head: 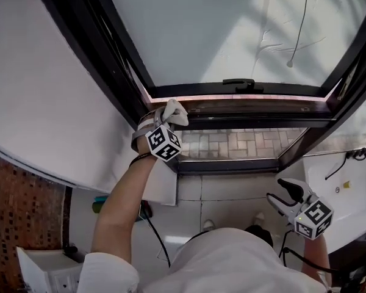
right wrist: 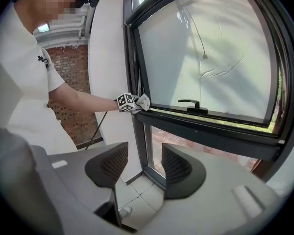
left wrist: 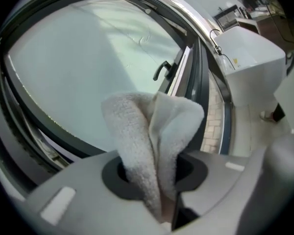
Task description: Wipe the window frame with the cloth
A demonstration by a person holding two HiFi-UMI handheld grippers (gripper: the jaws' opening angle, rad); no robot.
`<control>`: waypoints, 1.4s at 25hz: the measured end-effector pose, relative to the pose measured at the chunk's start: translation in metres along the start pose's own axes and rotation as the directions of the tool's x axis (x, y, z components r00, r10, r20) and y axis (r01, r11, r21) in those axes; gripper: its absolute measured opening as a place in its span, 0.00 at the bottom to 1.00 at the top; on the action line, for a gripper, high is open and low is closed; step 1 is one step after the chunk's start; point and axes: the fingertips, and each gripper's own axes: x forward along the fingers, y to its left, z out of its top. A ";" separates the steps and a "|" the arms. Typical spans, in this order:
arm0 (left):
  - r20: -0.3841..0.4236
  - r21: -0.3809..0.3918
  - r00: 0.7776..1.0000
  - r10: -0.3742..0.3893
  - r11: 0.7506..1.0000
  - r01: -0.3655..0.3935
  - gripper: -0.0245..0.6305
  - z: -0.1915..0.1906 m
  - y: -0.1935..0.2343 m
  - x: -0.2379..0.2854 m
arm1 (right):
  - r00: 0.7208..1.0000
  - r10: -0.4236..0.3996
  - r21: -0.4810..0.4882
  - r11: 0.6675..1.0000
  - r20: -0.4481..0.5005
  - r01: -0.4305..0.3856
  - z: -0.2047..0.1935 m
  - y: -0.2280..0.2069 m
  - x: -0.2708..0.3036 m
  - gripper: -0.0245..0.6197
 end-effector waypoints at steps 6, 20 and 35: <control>0.079 -0.089 0.996 -0.050 0.994 0.058 0.24 -0.005 -0.017 -0.008 | 0.997 -0.053 0.026 0.998 -0.061 0.055 -0.011 0.015 -0.003 0.37; 0.271 -0.349 0.961 -0.064 0.923 0.160 0.24 0.028 -0.117 -0.182 | 0.994 -0.113 0.020 0.993 -0.007 0.113 -0.035 0.029 -0.075 0.37; 0.405 -0.483 0.913 0.049 0.859 0.168 0.24 0.164 -0.261 -0.426 | 0.981 -0.105 -0.047 0.992 0.166 0.114 -0.078 0.068 -0.265 0.37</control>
